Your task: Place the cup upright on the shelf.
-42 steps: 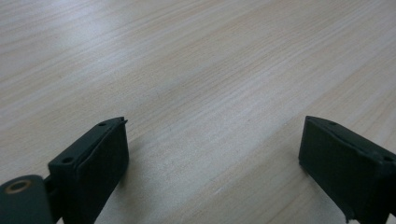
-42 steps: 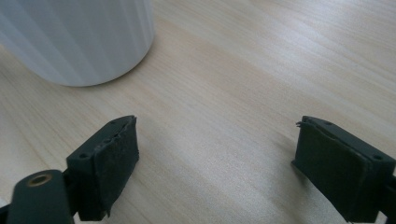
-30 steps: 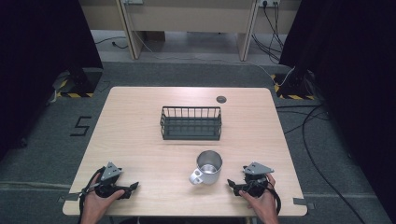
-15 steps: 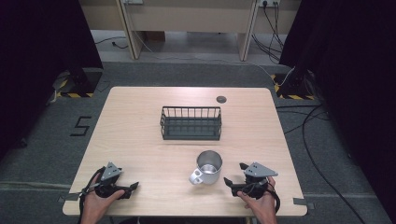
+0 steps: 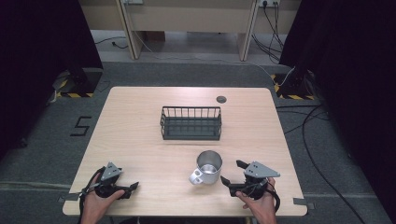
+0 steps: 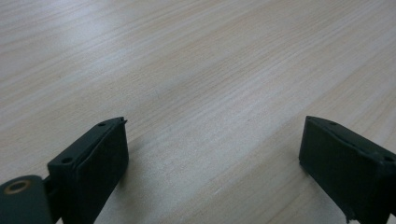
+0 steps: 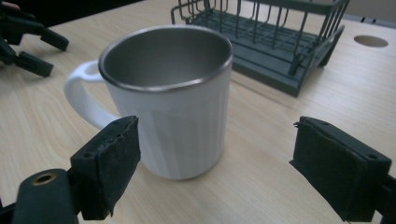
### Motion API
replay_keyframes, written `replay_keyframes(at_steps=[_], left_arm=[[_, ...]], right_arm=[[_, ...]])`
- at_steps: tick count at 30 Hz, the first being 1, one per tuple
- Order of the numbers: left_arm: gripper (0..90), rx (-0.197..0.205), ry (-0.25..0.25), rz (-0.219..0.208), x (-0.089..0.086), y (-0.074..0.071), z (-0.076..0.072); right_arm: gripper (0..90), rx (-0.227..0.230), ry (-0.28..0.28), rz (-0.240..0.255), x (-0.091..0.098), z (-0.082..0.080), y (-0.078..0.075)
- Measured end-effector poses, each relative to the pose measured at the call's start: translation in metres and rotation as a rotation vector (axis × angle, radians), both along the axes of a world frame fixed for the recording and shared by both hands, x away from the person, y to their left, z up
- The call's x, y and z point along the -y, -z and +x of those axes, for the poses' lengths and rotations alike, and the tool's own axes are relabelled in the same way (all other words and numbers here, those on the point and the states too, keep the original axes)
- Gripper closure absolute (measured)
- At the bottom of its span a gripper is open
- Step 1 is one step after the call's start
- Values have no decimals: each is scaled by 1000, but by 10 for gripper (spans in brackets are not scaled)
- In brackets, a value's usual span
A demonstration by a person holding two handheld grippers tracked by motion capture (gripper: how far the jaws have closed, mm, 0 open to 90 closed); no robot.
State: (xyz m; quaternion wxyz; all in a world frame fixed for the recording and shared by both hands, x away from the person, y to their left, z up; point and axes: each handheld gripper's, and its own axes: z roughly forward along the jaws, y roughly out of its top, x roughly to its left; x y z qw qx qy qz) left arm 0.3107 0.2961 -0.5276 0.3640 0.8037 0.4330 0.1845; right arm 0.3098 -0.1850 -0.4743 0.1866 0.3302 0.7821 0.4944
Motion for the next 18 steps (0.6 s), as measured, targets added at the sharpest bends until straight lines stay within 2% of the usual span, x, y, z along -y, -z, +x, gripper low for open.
replay_keyframes(at_steps=[3,9,18], left_arm=[[75,0,0,0,0,0,0],[74,0,0,0,0,0,0],[74,0,1,0,0,0,0]], right_arm=[[151,20,-3,7,-2,-1,-4],[149,40,-23,83,-8,1,-8],[149,58,-41,118,-23,4,-11]])
